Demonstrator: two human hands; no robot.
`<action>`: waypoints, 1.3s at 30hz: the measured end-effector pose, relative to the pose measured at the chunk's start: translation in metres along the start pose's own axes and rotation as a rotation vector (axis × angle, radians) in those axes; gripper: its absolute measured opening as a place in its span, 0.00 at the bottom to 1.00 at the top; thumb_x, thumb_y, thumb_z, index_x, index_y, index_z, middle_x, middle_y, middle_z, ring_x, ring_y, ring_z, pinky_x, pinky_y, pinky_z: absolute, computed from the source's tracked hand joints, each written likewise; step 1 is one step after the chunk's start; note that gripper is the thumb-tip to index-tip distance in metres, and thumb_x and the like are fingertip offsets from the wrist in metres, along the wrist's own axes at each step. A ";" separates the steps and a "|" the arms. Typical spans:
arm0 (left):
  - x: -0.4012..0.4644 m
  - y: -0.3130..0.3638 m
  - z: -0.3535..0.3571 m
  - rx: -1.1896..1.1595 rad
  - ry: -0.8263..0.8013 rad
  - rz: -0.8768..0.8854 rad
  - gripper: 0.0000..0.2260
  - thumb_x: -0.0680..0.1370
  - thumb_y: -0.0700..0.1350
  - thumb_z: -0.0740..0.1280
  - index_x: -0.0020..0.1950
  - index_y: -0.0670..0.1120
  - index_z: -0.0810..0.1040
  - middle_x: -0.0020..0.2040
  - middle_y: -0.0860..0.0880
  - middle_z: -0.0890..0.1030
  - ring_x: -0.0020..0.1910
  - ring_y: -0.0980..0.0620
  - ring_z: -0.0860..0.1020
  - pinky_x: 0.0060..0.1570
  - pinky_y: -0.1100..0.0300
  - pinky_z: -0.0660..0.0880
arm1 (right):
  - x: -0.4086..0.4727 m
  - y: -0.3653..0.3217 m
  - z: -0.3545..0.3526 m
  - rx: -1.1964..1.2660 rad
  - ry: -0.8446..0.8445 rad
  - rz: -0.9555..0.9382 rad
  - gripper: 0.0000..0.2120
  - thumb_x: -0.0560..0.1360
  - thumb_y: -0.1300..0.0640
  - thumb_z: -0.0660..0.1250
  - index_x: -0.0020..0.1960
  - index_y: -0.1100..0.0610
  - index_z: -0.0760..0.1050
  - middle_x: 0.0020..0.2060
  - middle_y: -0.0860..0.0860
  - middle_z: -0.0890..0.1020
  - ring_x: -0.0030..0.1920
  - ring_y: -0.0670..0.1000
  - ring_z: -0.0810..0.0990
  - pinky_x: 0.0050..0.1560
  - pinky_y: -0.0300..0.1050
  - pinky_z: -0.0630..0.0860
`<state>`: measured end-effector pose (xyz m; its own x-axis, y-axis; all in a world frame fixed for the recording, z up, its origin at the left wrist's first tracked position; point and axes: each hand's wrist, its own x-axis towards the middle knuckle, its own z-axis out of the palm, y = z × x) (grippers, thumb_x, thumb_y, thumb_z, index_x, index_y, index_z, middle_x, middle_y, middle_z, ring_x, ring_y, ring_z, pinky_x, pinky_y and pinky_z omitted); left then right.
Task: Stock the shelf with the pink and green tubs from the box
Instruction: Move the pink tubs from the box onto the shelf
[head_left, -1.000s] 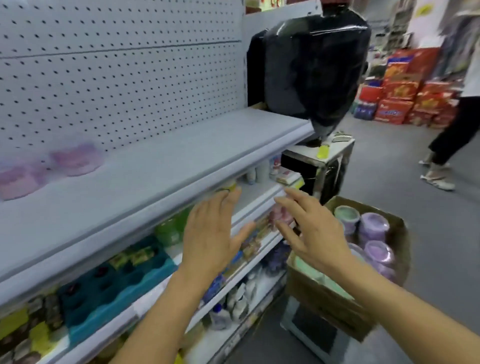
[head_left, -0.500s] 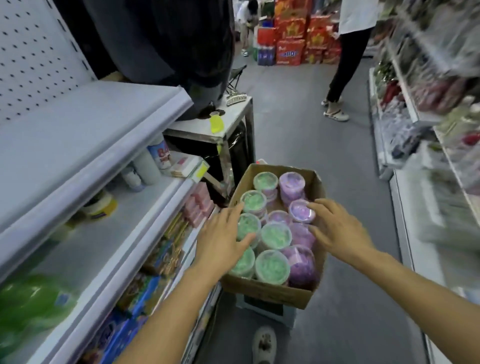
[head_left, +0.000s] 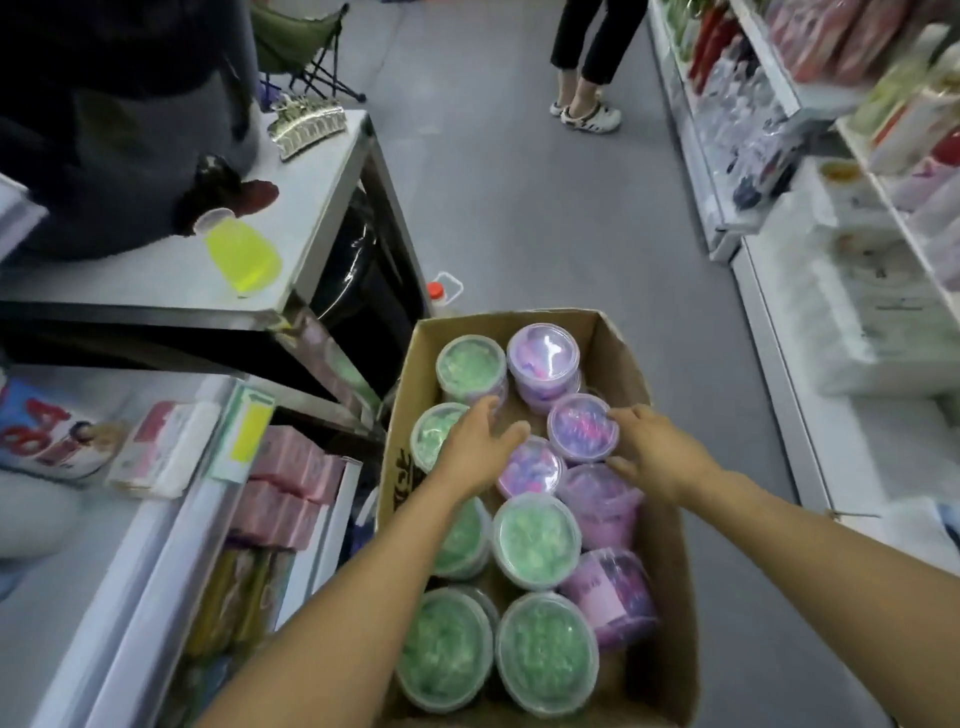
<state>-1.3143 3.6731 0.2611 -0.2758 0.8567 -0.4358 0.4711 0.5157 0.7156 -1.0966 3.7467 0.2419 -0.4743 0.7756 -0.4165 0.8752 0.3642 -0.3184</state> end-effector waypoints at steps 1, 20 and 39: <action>0.019 0.002 0.006 -0.133 -0.021 -0.057 0.27 0.77 0.52 0.67 0.73 0.46 0.64 0.69 0.47 0.71 0.65 0.48 0.72 0.52 0.67 0.72 | 0.014 0.001 0.006 0.017 -0.007 0.022 0.30 0.74 0.49 0.67 0.73 0.54 0.61 0.66 0.56 0.69 0.63 0.58 0.71 0.60 0.50 0.72; 0.177 0.004 0.078 -0.543 -0.007 -0.422 0.18 0.79 0.49 0.64 0.65 0.39 0.71 0.58 0.42 0.78 0.46 0.45 0.81 0.36 0.56 0.81 | 0.157 0.026 0.058 0.001 -0.107 0.309 0.18 0.78 0.57 0.57 0.66 0.62 0.64 0.64 0.63 0.67 0.58 0.67 0.76 0.59 0.56 0.72; -0.045 0.003 -0.055 -0.999 0.311 -0.372 0.05 0.76 0.48 0.67 0.43 0.47 0.76 0.48 0.43 0.77 0.47 0.43 0.79 0.56 0.48 0.76 | 0.032 -0.034 -0.059 0.620 -0.025 0.275 0.16 0.73 0.65 0.64 0.28 0.60 0.65 0.24 0.52 0.65 0.23 0.49 0.63 0.23 0.39 0.59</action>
<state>-1.3465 3.6368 0.3131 -0.5235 0.5395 -0.6594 -0.5334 0.3959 0.7475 -1.1361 3.7894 0.2903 -0.2511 0.7829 -0.5692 0.7512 -0.2133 -0.6247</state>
